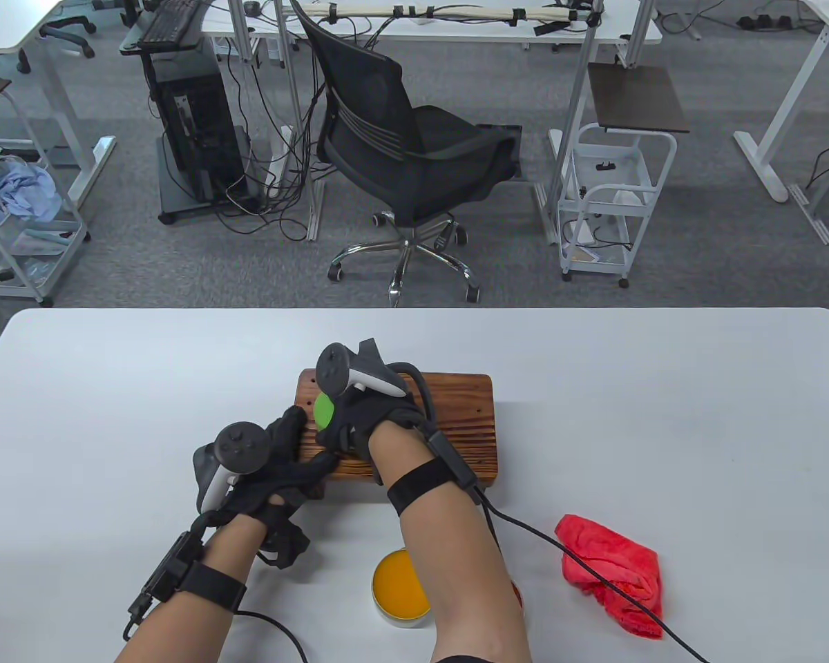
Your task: Dip and apply wood wax on stool
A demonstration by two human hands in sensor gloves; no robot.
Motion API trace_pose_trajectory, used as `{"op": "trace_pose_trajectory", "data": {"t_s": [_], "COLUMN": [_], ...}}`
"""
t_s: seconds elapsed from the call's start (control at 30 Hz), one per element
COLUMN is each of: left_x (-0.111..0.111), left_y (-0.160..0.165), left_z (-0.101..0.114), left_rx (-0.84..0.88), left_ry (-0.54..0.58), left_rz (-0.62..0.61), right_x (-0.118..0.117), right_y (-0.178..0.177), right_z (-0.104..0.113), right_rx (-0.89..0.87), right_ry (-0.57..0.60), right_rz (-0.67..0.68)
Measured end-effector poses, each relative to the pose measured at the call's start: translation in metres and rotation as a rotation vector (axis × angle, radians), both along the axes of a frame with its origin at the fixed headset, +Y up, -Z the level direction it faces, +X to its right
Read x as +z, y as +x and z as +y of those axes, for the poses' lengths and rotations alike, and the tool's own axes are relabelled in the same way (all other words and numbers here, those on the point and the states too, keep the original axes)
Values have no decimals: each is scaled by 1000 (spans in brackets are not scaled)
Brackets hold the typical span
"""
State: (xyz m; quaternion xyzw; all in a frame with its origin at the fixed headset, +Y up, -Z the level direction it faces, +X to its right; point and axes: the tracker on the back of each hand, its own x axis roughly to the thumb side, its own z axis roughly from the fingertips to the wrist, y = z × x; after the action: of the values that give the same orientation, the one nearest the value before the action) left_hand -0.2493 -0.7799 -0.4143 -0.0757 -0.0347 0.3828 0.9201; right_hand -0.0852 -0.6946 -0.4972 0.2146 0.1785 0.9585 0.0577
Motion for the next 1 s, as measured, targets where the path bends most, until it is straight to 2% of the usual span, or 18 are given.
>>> {"op": "trace_pose_trajectory", "data": {"t_s": [0.27, 0.5, 0.6, 0.77, 1.0], "left_x": [0, -1, 1, 16, 57], "left_y": [0, -2, -3, -3, 11], "left_z": [1, 5, 10, 26, 46], "left_rx": [-7, -30, -69, -137, -222], "left_ry": [-4, -14, -15, 53, 159], "left_rz": [0, 0, 3, 10, -63], "right_x": [2, 21, 36, 71, 124], "right_y": [4, 36, 55, 92, 127], "right_z": [1, 24, 32, 43, 44], "right_rx": [-7, 21, 40, 68, 121], "right_ry": [40, 71, 78, 83, 89], "right_rz": [-2, -20, -23, -11, 18]}}
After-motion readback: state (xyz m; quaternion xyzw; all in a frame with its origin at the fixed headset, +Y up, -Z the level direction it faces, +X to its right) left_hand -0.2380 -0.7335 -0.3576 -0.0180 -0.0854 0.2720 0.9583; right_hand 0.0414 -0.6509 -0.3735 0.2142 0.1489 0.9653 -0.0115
